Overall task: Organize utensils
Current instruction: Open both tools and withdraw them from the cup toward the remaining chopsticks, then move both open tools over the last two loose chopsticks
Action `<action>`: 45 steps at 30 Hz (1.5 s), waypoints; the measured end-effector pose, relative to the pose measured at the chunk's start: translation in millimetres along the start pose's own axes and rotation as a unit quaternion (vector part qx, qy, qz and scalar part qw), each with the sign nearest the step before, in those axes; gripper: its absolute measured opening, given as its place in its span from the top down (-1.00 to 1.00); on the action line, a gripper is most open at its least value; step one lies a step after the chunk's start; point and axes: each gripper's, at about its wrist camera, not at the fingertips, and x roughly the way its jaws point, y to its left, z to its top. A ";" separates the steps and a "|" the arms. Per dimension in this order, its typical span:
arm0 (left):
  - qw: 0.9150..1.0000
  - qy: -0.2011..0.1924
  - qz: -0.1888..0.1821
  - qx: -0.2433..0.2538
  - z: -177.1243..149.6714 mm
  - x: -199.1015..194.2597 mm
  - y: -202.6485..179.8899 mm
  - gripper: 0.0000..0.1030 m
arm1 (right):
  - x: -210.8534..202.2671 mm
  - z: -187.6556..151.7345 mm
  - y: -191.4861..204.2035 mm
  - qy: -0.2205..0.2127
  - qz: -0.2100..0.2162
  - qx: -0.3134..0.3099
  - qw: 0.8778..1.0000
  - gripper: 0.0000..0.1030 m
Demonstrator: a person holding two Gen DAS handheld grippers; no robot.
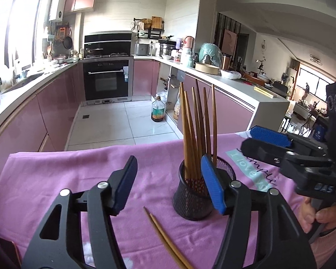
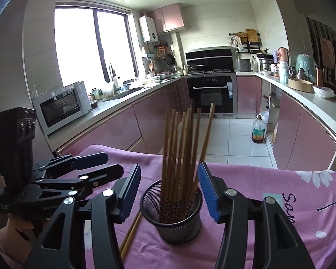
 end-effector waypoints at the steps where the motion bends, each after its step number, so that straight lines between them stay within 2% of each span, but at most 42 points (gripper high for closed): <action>1: 1.000 -0.002 0.003 -0.002 -3.1 -3.0 1.1 -0.25 | -2.4 -1.5 3.1 -0.001 0.004 -0.003 1.000 -0.06; 5: 1.000 -0.003 0.014 -0.006 -13.4 -13.1 6.0 -0.37 | -7.3 -9.9 15.8 0.007 0.022 -0.017 1.000 -0.09; 9: 0.999 -0.001 0.026 -0.018 -30.1 -27.4 21.0 -0.39 | -4.4 -26.4 29.9 0.033 0.039 -0.034 0.998 -0.09; 15: 0.998 0.024 0.042 -0.032 -63.0 -36.6 39.3 -0.38 | 12.2 -55.7 43.2 0.083 0.053 -0.036 0.994 -0.09; 21: 0.996 0.059 0.042 -0.042 -94.9 -33.3 50.9 -0.36 | 32.5 -89.3 50.0 0.140 0.059 -0.020 0.988 -0.08; 25: 0.995 0.081 0.038 -0.053 -110.2 -25.8 52.7 -0.36 | 39.3 -106.7 53.3 0.167 0.059 -0.011 0.984 0.03; 30: 0.993 0.101 0.033 -0.057 -126.4 -19.2 49.2 -0.36 | 40.0 -118.8 55.5 0.182 0.053 -0.005 0.982 0.09; 45: 0.990 0.121 0.035 -0.058 -146.7 -16.1 42.2 -0.36 | 40.7 -137.5 62.9 0.202 0.042 -0.019 0.978 0.32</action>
